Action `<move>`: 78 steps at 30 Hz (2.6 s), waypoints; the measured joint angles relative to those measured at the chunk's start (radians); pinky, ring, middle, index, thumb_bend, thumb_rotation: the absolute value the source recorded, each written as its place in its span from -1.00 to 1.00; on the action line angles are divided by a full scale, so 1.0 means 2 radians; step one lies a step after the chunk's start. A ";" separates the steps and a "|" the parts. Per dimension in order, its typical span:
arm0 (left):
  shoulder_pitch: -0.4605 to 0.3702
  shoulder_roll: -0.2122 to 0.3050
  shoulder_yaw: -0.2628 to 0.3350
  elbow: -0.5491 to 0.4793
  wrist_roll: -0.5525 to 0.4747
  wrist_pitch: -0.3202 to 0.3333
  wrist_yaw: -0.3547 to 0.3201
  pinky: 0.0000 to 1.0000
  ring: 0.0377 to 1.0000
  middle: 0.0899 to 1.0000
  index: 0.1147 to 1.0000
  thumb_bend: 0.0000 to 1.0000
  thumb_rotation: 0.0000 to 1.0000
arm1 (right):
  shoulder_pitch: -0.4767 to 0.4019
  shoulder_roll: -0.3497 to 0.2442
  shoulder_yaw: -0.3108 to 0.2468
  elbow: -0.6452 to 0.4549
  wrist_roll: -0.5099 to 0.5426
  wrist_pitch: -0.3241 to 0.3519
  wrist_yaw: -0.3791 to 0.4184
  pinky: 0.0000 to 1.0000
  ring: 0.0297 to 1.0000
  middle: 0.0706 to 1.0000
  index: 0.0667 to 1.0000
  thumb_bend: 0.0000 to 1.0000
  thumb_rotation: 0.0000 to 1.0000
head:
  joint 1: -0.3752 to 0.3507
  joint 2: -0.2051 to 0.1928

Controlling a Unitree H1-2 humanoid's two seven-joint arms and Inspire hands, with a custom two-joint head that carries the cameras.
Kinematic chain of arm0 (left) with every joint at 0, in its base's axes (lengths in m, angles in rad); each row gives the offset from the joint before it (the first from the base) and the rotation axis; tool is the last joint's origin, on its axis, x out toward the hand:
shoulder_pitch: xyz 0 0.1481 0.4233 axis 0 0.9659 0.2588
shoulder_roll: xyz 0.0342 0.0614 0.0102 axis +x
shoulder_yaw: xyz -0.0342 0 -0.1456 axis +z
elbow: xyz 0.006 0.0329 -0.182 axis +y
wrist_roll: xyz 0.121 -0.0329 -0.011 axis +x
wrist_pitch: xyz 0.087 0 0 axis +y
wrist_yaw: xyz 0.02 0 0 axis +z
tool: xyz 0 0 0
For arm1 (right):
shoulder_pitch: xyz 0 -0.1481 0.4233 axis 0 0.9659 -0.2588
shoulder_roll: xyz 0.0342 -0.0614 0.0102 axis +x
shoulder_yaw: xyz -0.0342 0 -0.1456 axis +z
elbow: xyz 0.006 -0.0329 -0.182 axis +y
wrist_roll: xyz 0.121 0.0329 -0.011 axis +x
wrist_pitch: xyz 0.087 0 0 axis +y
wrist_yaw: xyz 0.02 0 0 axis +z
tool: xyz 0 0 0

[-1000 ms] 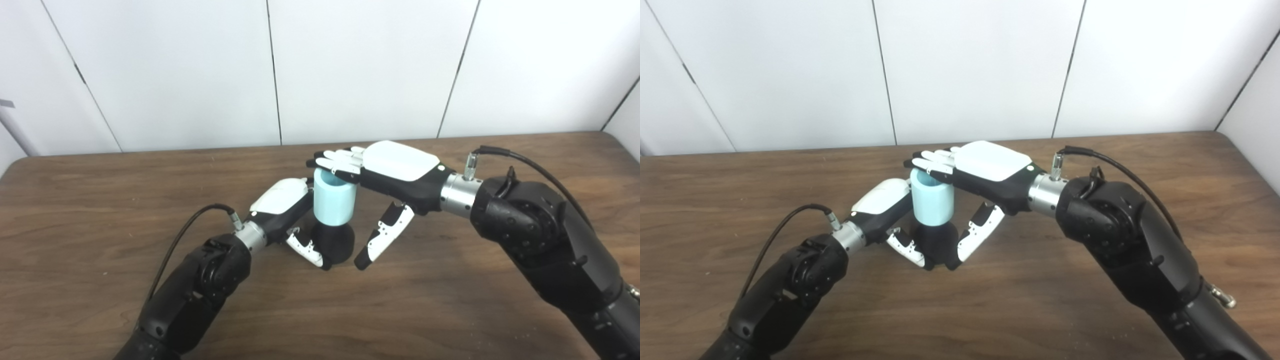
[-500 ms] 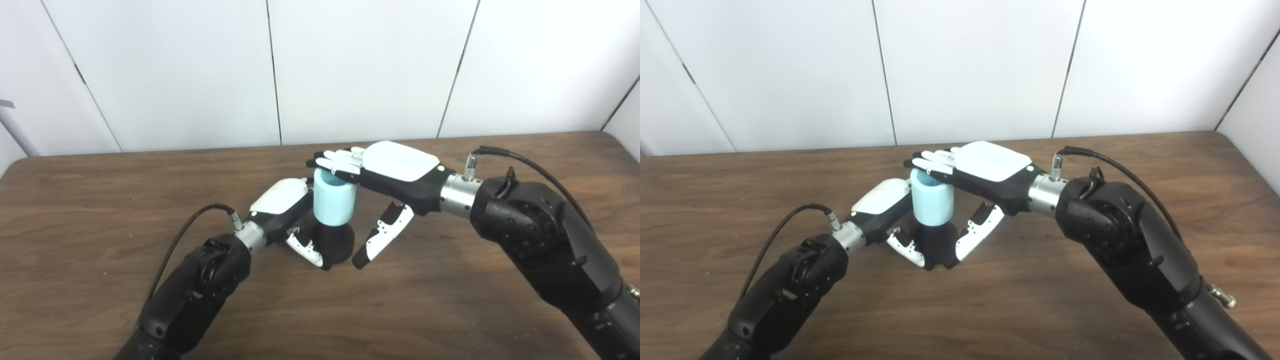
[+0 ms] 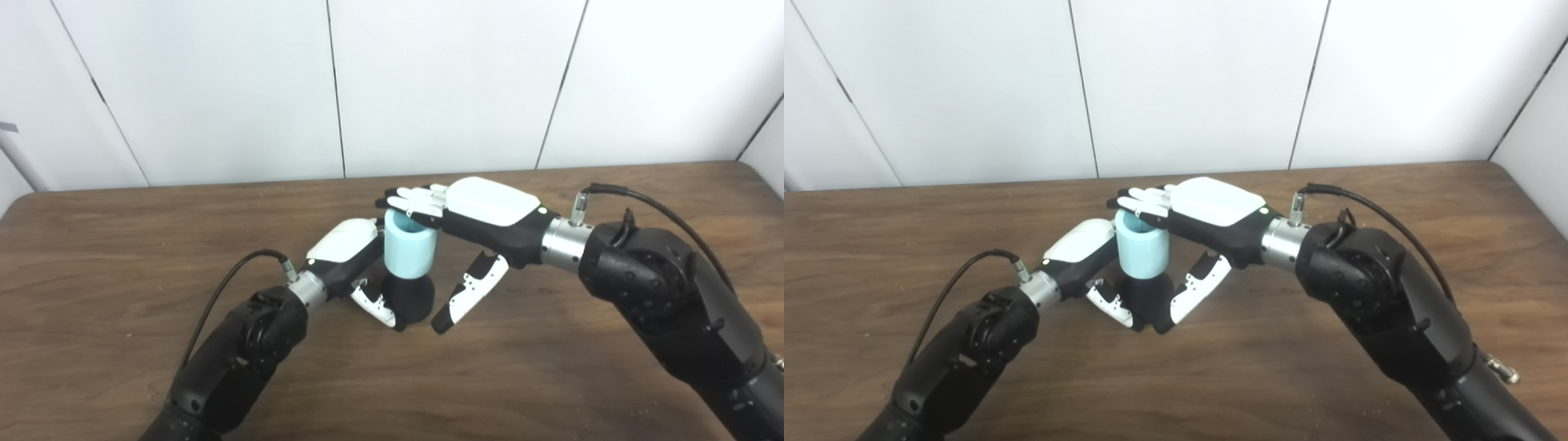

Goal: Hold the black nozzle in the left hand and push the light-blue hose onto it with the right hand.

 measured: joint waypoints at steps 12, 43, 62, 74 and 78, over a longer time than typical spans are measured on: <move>0.000 0.000 -0.001 0.000 0.000 0.000 -0.001 1.00 0.21 -0.19 -0.13 0.05 -1.00 | 0.000 0.000 0.001 0.001 0.011 0.005 0.000 1.00 1.00 1.00 0.92 0.66 0.29 | -0.001 0.002; 0.000 0.000 -0.001 0.000 0.000 0.001 -0.001 1.00 0.22 -0.19 -0.14 0.05 -1.00 | -0.007 -0.003 0.017 0.025 -0.011 -0.013 -0.013 1.00 1.00 1.00 0.91 0.68 0.41 | 0.000 -0.002; 0.000 0.000 0.001 0.000 0.000 0.001 -0.001 1.00 0.21 -0.20 -0.13 0.05 -1.00 | -0.004 -0.003 0.017 0.025 -0.019 -0.002 -0.013 0.97 1.00 1.00 0.94 0.62 0.34 | -0.001 0.000; 0.000 -0.001 0.001 0.000 0.000 0.000 -0.001 1.00 0.21 -0.20 -0.13 0.05 -1.00 | -0.005 -0.003 0.020 0.017 -0.025 0.011 -0.012 0.97 0.99 1.00 0.95 0.59 0.31 | 0.000 0.002; 0.000 -0.001 0.001 0.000 0.000 0.000 -0.001 1.00 0.21 -0.20 -0.13 0.05 -1.00 | -0.004 -0.005 0.017 0.014 -0.023 0.012 -0.011 0.95 0.98 1.00 0.95 0.62 0.33 | 0.001 0.004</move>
